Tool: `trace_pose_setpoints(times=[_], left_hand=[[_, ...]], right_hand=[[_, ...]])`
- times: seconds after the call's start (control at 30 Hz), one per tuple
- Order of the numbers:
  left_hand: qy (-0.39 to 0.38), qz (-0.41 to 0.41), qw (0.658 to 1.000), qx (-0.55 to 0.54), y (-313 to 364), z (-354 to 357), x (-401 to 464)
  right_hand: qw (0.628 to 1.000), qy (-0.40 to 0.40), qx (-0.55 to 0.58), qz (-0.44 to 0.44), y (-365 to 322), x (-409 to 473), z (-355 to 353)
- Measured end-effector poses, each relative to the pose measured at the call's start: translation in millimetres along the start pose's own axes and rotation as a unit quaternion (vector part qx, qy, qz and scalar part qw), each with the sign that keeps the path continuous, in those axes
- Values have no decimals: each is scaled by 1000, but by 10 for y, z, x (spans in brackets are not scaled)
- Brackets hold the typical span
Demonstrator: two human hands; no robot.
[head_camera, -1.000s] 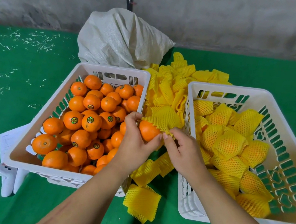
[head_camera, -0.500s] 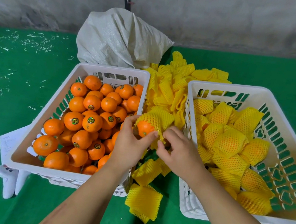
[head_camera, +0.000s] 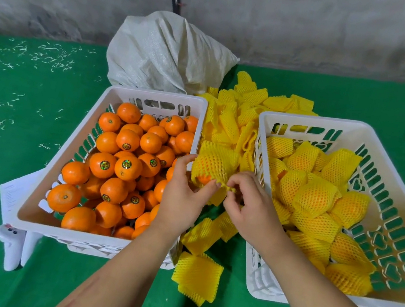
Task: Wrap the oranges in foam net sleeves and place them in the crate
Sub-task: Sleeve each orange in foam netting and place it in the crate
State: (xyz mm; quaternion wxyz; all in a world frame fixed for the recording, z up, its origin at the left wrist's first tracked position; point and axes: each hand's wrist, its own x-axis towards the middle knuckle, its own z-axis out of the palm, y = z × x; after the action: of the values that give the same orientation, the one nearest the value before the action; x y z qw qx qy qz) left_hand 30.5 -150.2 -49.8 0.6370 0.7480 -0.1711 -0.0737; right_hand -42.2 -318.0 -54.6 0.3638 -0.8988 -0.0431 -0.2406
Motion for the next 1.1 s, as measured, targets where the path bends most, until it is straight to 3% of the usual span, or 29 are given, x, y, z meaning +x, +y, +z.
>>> trace_pose_setpoints(times=[0.13, 0.3, 0.47, 0.57, 0.63, 0.77, 0.9, 1.0, 1.1], left_hand=[[-5, 18, 998, 54, -9, 19, -55], [-53, 51, 992, 100, 3, -25, -70], [7, 30, 999, 22, -41, -15, -20], [30, 44, 998, 42, -69, 2, -14], [25, 58, 996, 67, -56, 15, -33], [-55, 66, 970, 228, -66, 57, -80], [-82, 70, 965, 237, -28, 60, -79], [-87, 75, 970, 217, -3, 63, -89], [-69, 68, 981, 170, 7, 68, -122]], right_hand=[[992, -30, 66, 105, 12, 54, -23], [993, -28, 60, 101, 80, 31, -31], [998, -36, 25, 50, 27, 10, -17], [983, -60, 124, 123, -16, 32, -72], [967, -76, 168, 178, -27, 59, -112], [965, -142, 46, 217, -122, 123, -91], [957, -82, 152, 233, -98, 119, -120], [959, -45, 171, 220, -91, 116, -123], [946, 103, 203, 230, -92, 141, -130]])
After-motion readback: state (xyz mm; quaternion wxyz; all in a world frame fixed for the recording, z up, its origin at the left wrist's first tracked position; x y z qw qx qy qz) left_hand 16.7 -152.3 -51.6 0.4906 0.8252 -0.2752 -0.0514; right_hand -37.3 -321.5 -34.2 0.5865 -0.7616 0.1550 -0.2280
